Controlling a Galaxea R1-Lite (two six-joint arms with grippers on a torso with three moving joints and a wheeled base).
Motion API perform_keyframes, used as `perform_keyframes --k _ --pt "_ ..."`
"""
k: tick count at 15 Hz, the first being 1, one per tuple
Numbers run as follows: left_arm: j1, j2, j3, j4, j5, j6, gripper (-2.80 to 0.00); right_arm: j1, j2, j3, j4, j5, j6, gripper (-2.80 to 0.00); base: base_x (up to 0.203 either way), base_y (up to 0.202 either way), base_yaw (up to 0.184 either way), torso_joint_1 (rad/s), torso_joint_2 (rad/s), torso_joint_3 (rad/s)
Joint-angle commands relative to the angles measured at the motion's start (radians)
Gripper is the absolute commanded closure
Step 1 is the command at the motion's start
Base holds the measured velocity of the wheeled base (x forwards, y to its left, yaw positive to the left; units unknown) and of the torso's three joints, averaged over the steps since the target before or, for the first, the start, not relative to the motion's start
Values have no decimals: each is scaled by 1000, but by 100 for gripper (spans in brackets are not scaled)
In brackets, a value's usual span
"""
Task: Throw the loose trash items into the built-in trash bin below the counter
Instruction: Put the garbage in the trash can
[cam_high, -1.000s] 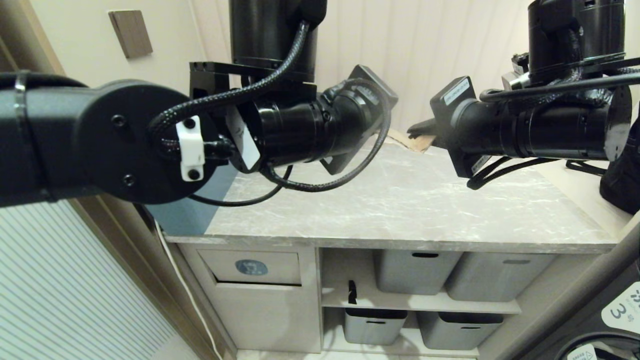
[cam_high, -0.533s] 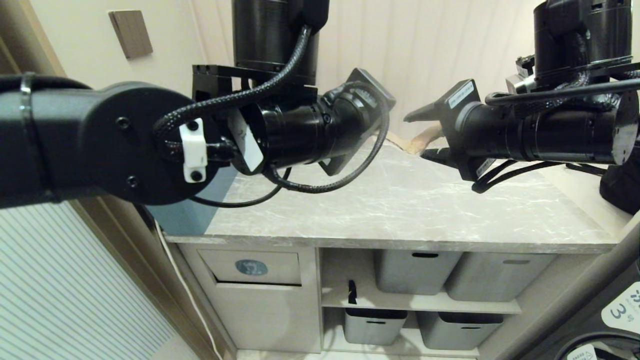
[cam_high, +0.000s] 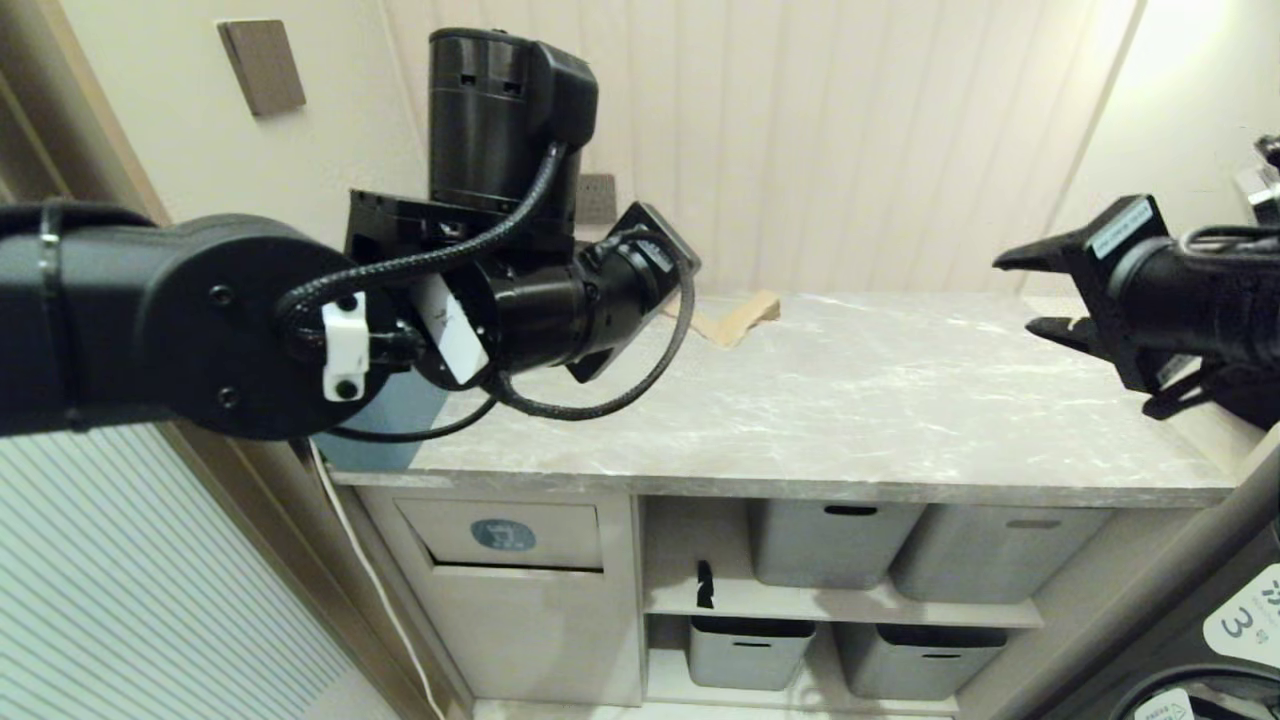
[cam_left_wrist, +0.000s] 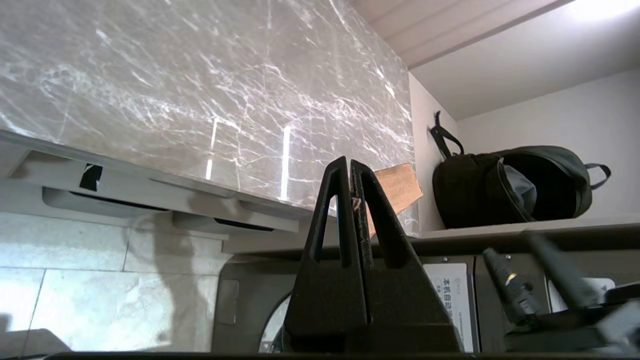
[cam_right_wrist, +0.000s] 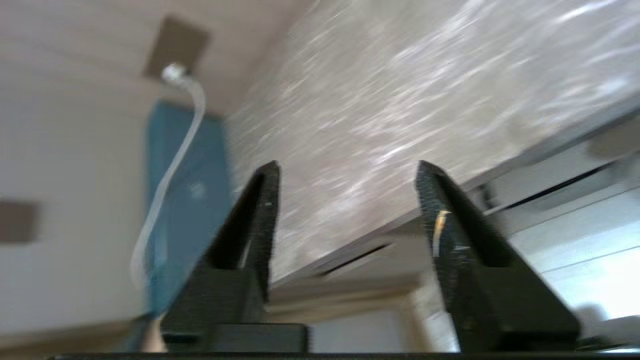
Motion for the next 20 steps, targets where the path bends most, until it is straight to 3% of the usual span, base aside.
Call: perform_keyframes --k 1,4,8,11,13,15,17,20 --pt "6 -27 3 -2 2 -1 0 -87 -122 144 -60 -12 -60 0 0 0 0 0 0 0" --pt "15 -91 3 -1 5 28 0 -202 -376 463 -212 -14 -374 0 0 0 0 0 0 0" --pt "17 -205 34 5 52 145 0 -234 -799 860 -281 28 -724 0 0 0 0 0 0 0" --pt "17 -343 167 1 72 246 0 -249 -1147 1053 -204 66 -907 0 0 0 0 0 0 0" --pt "27 -435 264 -3 74 300 0 -265 -1346 1097 -54 128 -1000 0 0 0 0 0 0 0" --pt "104 -495 382 -3 70 355 0 -278 -1415 1131 62 174 -1072 0 0 0 0 0 0 0" --pt "258 -558 497 -18 42 415 0 -279 -1415 1132 62 174 -1076 0 0 0 0 0 0 0" --pt "547 -607 565 -46 -119 475 0 -279 -1415 1130 62 173 -1052 0 0 0 0 0 0 0"
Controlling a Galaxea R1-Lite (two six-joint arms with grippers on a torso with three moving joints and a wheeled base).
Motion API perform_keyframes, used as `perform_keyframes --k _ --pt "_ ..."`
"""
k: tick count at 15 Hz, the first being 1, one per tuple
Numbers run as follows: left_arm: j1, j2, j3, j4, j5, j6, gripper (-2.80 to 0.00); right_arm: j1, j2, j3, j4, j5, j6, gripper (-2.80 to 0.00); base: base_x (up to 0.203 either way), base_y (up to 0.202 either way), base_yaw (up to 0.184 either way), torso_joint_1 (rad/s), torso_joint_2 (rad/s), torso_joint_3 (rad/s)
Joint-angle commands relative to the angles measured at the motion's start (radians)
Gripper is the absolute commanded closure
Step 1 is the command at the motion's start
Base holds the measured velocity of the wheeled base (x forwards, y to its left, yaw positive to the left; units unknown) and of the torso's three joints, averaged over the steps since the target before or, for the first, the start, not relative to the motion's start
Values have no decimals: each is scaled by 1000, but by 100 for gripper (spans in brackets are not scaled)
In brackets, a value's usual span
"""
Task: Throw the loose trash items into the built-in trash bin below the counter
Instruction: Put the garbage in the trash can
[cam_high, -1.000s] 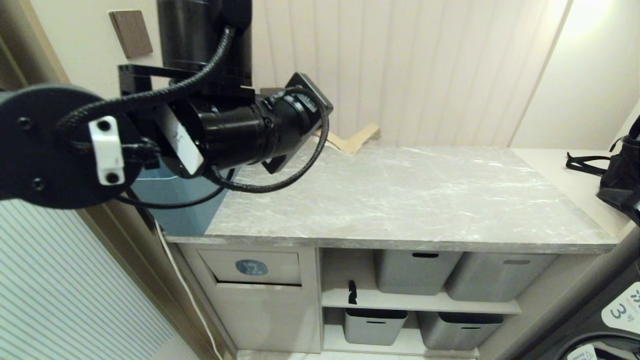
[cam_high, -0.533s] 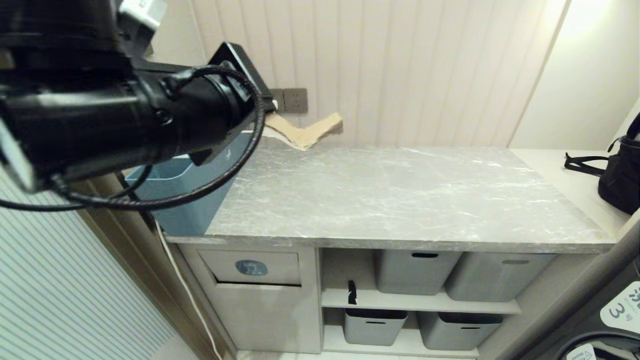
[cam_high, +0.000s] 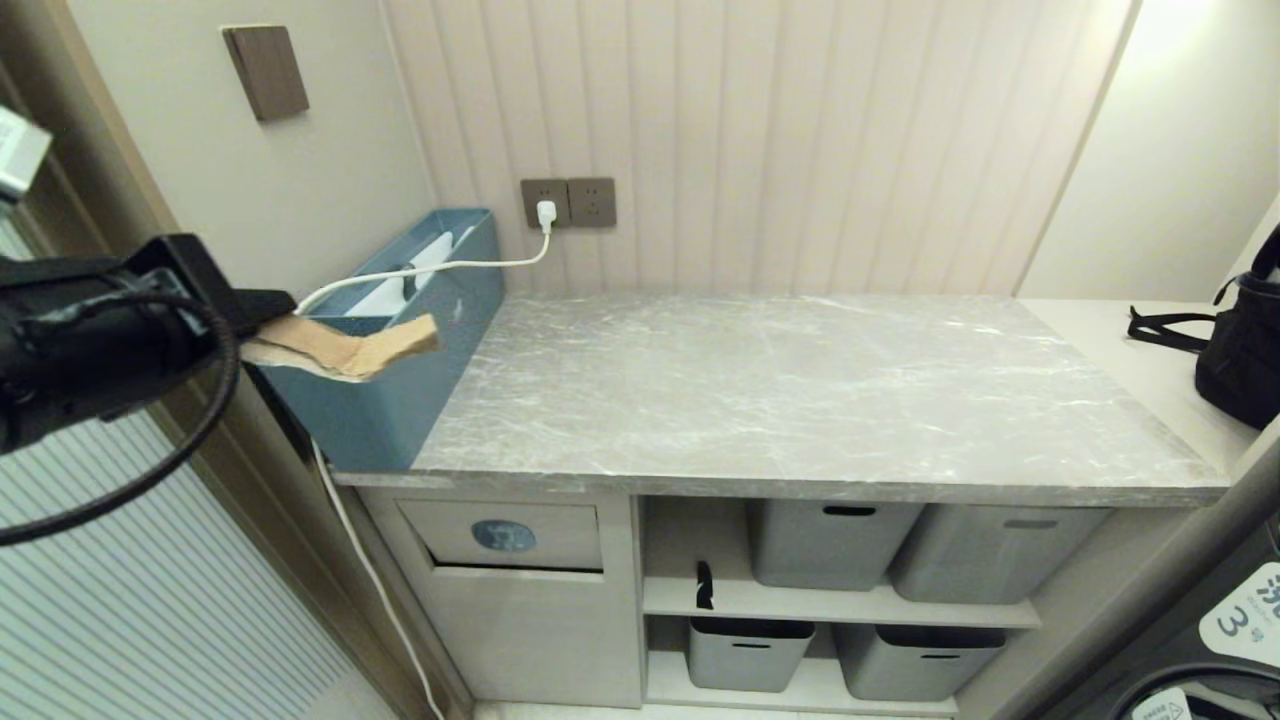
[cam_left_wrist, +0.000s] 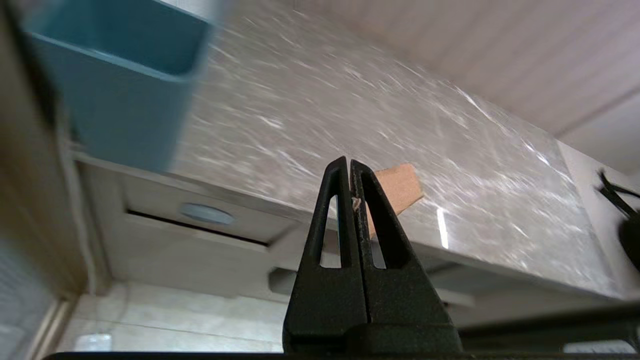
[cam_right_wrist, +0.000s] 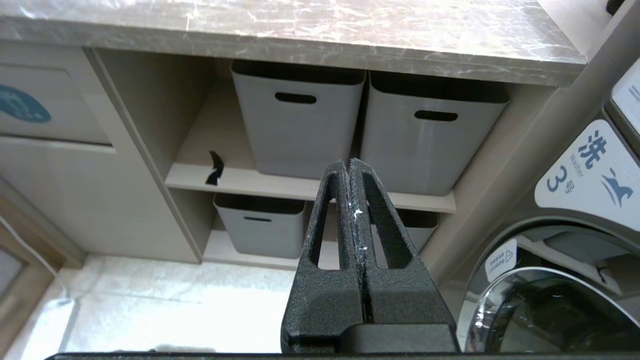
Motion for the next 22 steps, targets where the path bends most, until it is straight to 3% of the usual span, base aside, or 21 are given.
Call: perform_keyframes --k 1,3,4,8,12,14,17,22 --pt "161 -44 30 -6 -109 18 0 1 -9 0 1 -1 10 0 0 0 0 0 0 0" --pt "302 -83 96 -19 -279 92 0 1 -9 0 1 -2 21 0 0 0 0 0 0 0" --pt "314 -110 135 -22 -306 114 0 1 -9 0 1 -2 21 0 0 0 0 0 0 0" --pt "310 -178 264 -38 -320 131 0 1 -9 -1 1 -5 32 0 0 0 0 -7 15 14" --pt "309 -176 435 -187 -332 228 0 1 -9 -1 1 -7 38 0 0 0 0 -145 321 179" --pt "308 -177 540 -248 -386 250 0 1 -9 -1 1 -7 39 0 0 0 0 -166 359 183" --pt "291 -143 598 -296 -552 259 0 1 -9 -1 1 -10 42 0 0 0 0 -191 413 218" --pt "227 9 601 -310 -584 357 0 1 -9 -1 1 -13 59 0 0 0 0 -246 536 288"
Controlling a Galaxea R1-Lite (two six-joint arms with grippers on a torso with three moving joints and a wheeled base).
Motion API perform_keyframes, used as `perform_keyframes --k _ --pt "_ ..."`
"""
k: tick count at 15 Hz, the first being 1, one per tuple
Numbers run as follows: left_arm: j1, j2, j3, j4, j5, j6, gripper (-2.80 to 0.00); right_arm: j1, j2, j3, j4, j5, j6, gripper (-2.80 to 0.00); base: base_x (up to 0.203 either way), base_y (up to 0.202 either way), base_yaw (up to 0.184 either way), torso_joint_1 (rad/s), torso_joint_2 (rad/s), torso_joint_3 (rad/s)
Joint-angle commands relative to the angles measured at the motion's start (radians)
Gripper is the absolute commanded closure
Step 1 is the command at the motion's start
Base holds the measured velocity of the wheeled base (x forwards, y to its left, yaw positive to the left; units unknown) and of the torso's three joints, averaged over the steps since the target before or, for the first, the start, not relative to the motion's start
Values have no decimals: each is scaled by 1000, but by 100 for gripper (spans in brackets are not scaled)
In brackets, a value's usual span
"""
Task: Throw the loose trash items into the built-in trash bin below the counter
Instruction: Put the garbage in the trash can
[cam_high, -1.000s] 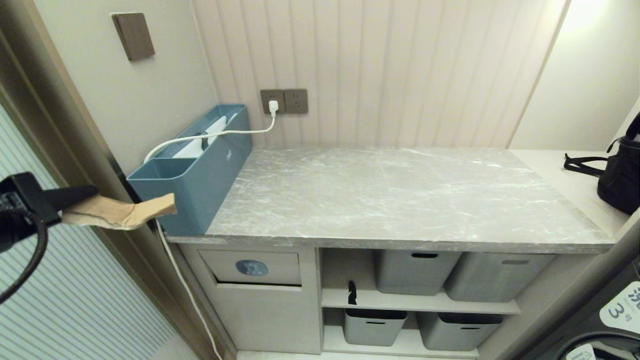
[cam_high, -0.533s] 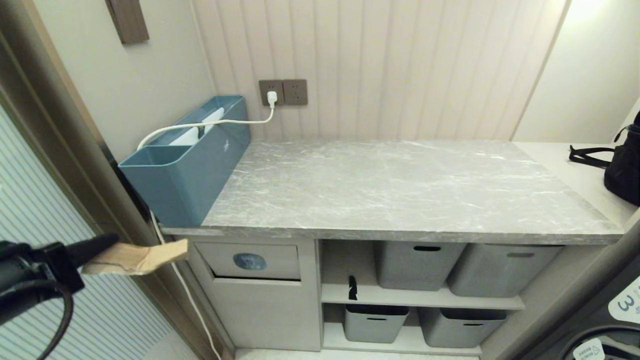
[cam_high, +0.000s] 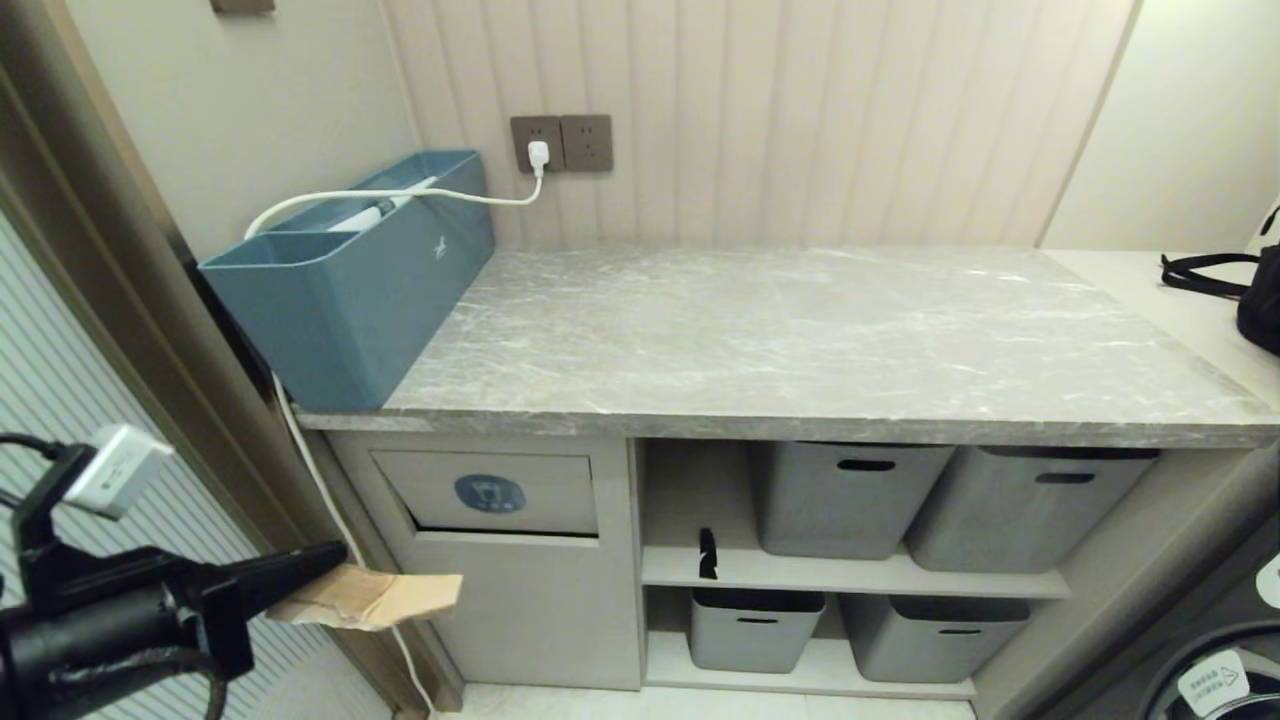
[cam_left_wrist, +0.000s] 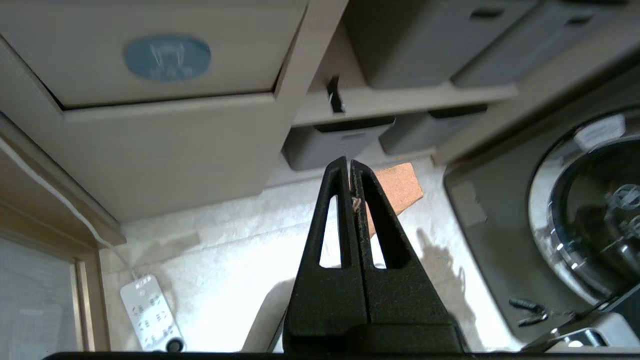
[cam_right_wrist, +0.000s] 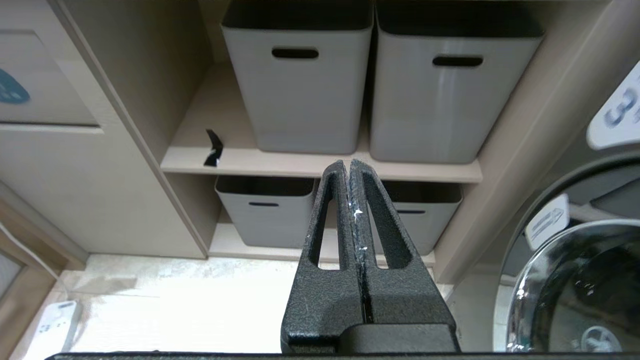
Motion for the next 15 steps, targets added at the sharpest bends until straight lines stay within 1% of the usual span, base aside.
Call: perform_keyframes --k 1,4,5,6,7,9,11,13,14,15 --pt "-12 104 -4 -34 -3 5 0 0 2 0 0 0 0 0 0 0 0 -240 538 295" --pt "-25 244 2 -215 -1 39 0 0 2 0 0 0 2 0 0 0 0 -231 531 295" --pt "-27 260 10 -251 0 54 0 0 2 0 0 0 2 0 0 0 0 -226 520 282" --pt "-27 259 29 -254 0 58 0 0 2 0 0 0 2 0 0 0 0 -222 510 288" --pt "-27 258 44 -274 0 58 0 0 2 0 0 0 2 0 0 0 0 -212 508 290" --pt "-26 281 71 -349 1 58 0 0 2 0 0 0 2 0 0 0 0 -209 494 287" --pt "-25 343 80 -480 2 54 0 0 2 0 0 0 5 0 0 0 0 -205 485 284" --pt "-19 420 83 -641 16 47 0 0 2 0 0 0 4 0 0 0 0 -189 469 281" --pt "-18 438 83 -679 28 40 0 0 2 0 0 0 3 0 0 0 0 -175 469 284" --pt "-19 443 84 -679 29 31 0 0 2 0 0 0 3 0 0 0 0 -179 484 286"
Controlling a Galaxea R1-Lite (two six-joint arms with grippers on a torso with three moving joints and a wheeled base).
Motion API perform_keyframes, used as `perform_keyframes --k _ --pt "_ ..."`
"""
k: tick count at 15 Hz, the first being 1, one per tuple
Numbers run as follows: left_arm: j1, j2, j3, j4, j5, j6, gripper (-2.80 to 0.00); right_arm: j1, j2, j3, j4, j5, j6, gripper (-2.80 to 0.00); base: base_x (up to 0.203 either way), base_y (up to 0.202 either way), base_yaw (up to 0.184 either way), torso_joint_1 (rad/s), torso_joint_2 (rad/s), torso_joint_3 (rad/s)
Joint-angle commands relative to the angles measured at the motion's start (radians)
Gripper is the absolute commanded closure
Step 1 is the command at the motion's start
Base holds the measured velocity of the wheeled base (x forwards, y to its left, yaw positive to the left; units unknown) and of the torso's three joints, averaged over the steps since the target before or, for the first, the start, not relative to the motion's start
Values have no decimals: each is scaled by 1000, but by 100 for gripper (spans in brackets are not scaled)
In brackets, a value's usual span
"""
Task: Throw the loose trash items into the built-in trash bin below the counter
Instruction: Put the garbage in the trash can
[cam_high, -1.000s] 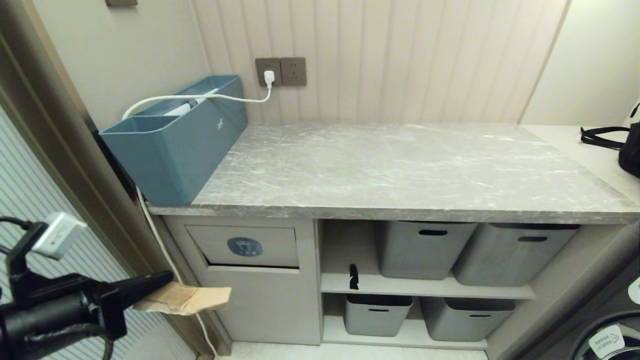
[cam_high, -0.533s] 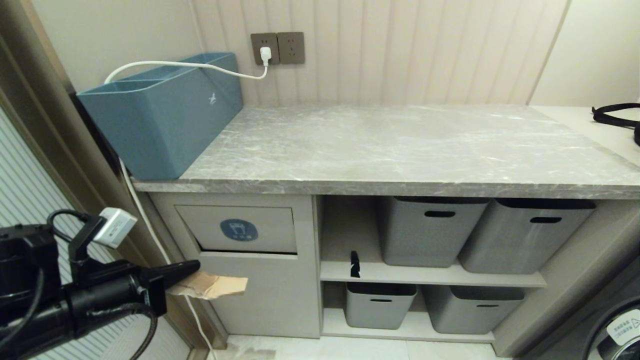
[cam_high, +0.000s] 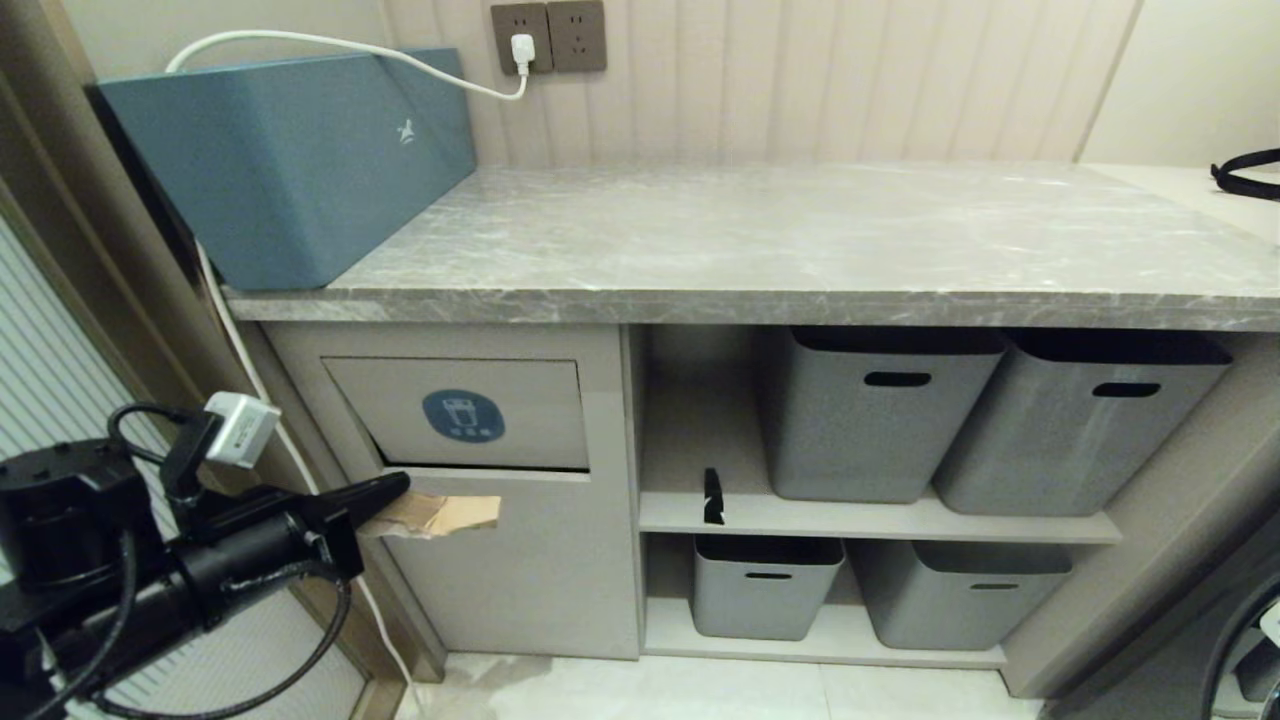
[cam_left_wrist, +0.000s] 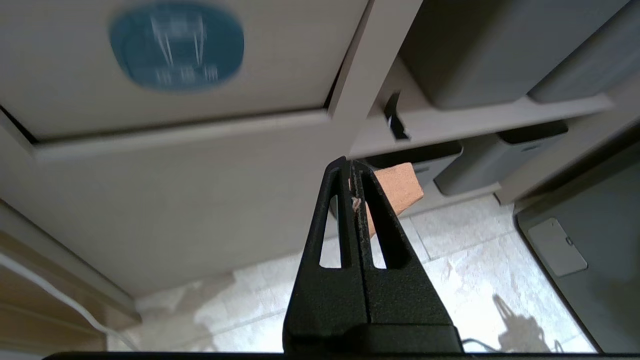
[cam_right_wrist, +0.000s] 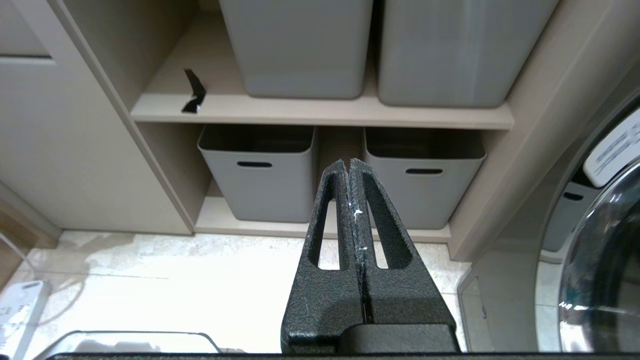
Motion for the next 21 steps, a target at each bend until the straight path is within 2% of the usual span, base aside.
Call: perform_keyframes --k 1,7,12,15,18,21 --pt "1 50 -2 -11 -1 -6 0 1 2 0 0 0 0 0 0 0 0 -168 466 287" --pt "4 118 -100 -22 0 -25 0 1 2 0 0 0 1 0 0 0 0 -129 378 248" --pt "-4 251 -206 -69 -1 -22 0 1 1 0 0 0 1 0 0 0 0 -11 33 26" --pt "-3 330 -295 -149 35 -18 0 1 2 0 0 0 1 0 0 0 0 0 0 0" --pt "2 430 -348 -205 45 -15 0 1 2 0 0 0 1 0 0 0 0 0 0 0" --pt "2 542 -463 -216 45 -18 0 1 2 0 0 0 1 0 0 0 0 0 0 0"
